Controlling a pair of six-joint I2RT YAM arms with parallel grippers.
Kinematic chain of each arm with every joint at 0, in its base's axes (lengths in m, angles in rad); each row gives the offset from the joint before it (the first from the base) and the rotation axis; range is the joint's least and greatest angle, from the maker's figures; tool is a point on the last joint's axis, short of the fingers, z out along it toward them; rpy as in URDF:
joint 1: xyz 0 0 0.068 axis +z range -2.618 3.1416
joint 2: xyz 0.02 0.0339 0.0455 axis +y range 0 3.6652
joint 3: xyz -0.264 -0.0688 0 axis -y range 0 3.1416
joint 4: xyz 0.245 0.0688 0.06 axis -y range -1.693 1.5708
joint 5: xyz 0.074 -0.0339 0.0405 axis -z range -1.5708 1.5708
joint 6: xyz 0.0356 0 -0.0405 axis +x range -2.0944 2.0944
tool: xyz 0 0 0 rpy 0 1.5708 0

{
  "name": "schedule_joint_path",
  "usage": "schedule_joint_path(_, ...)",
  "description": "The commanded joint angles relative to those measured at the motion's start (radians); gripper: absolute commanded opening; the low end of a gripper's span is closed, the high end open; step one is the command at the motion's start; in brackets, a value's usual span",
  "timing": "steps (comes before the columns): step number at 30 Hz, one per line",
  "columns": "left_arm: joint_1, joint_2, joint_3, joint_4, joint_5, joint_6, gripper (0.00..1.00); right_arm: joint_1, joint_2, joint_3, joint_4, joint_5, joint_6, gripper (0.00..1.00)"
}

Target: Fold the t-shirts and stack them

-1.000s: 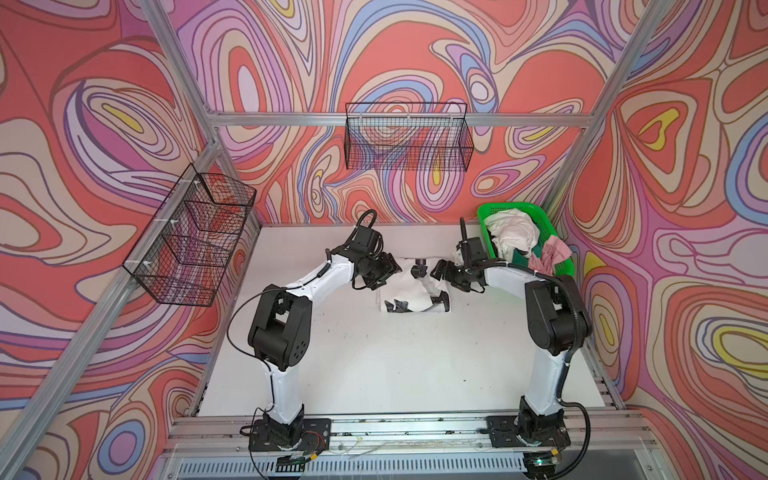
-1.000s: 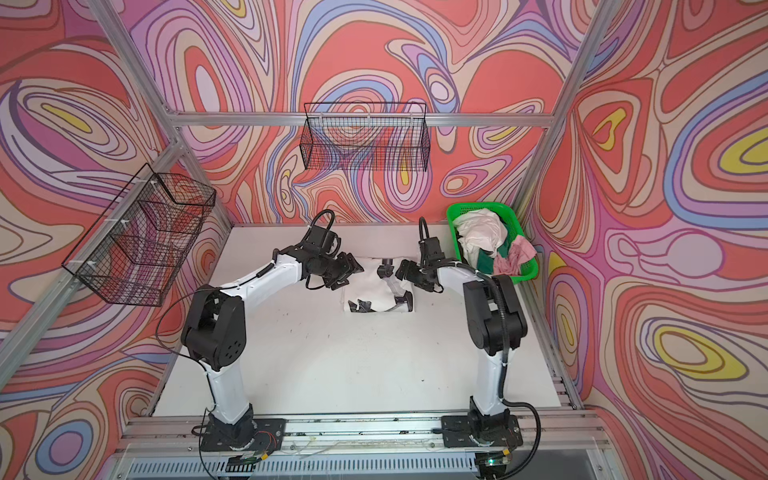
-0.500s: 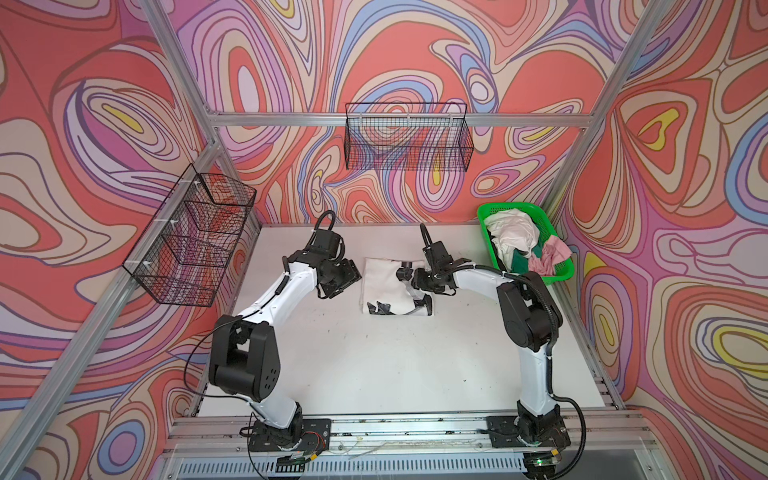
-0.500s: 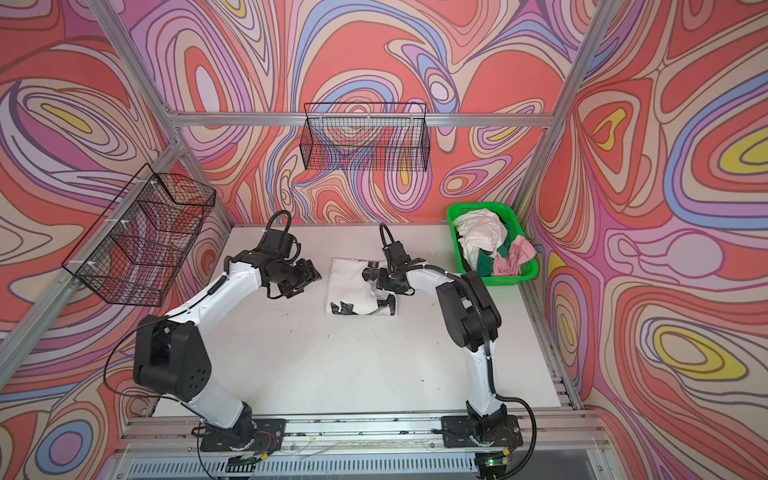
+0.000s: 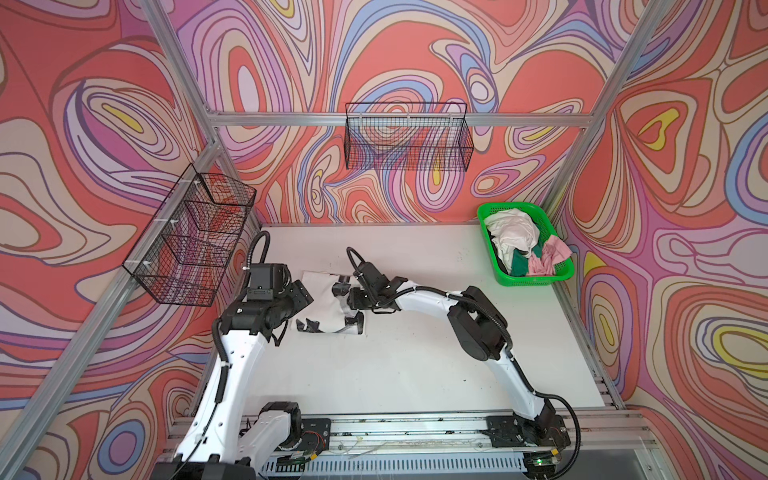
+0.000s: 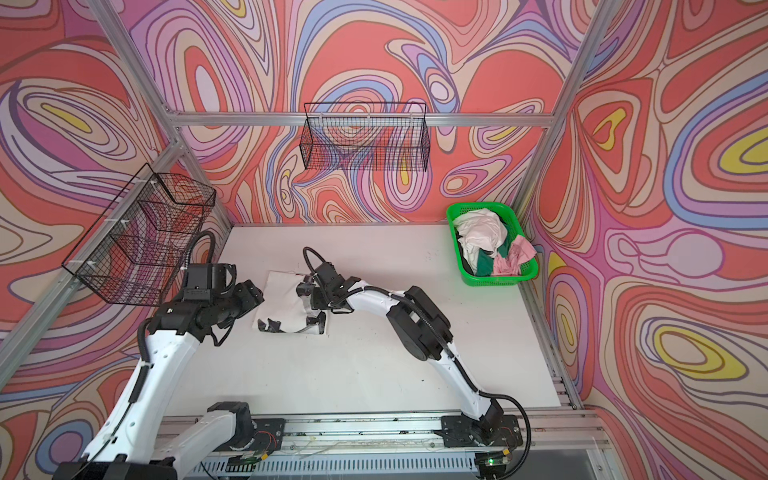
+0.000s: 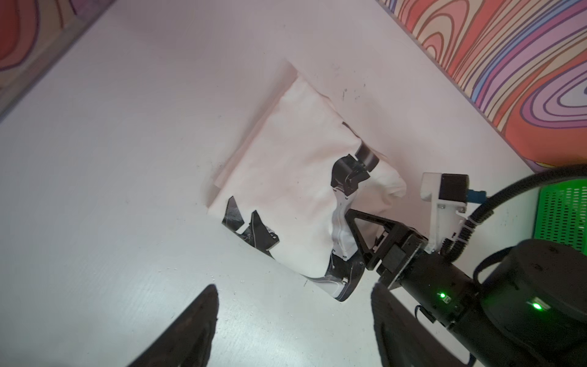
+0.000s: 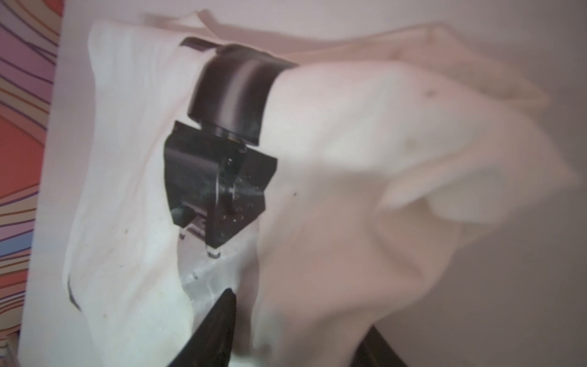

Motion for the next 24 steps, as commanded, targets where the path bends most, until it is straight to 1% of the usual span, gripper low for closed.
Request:
schedule_joint_path(1,0.005,-0.062,-0.043,-0.063,-0.125,0.030,0.79,0.058,0.161,0.093,-0.155,-0.046,0.077,0.52)
schedule_joint_path(5,0.005,-0.115,-0.093,-0.049,-0.128,0.031,0.80,0.099,0.269,0.280,-0.222,-0.058,0.107,0.52)
schedule_joint_path(9,0.005,-0.123,-0.122,-0.038,-0.106,0.032,0.80,0.117,0.307,0.322,-0.195,-0.093,0.160,0.53)
schedule_joint_path(12,0.005,-0.129,-0.124,-0.038,-0.103,0.033,0.80,0.127,0.333,0.372,-0.201,-0.104,0.170,0.54)
schedule_joint_path(15,0.005,-0.138,-0.124,-0.035,-0.102,0.035,0.80,0.140,0.364,0.416,-0.183,-0.138,0.193,0.56)
schedule_joint_path(20,0.005,-0.152,-0.125,-0.034,-0.108,0.035,0.80,0.152,0.435,0.518,-0.174,-0.172,0.180,0.63)
schedule_joint_path(22,0.005,-0.154,-0.123,-0.034,-0.111,0.037,0.80,0.151,0.468,0.567,-0.212,-0.161,0.163,0.64)
schedule_joint_path(24,0.005,-0.154,-0.123,-0.034,-0.112,0.037,0.80,0.150,0.479,0.576,-0.217,-0.158,0.141,0.65)
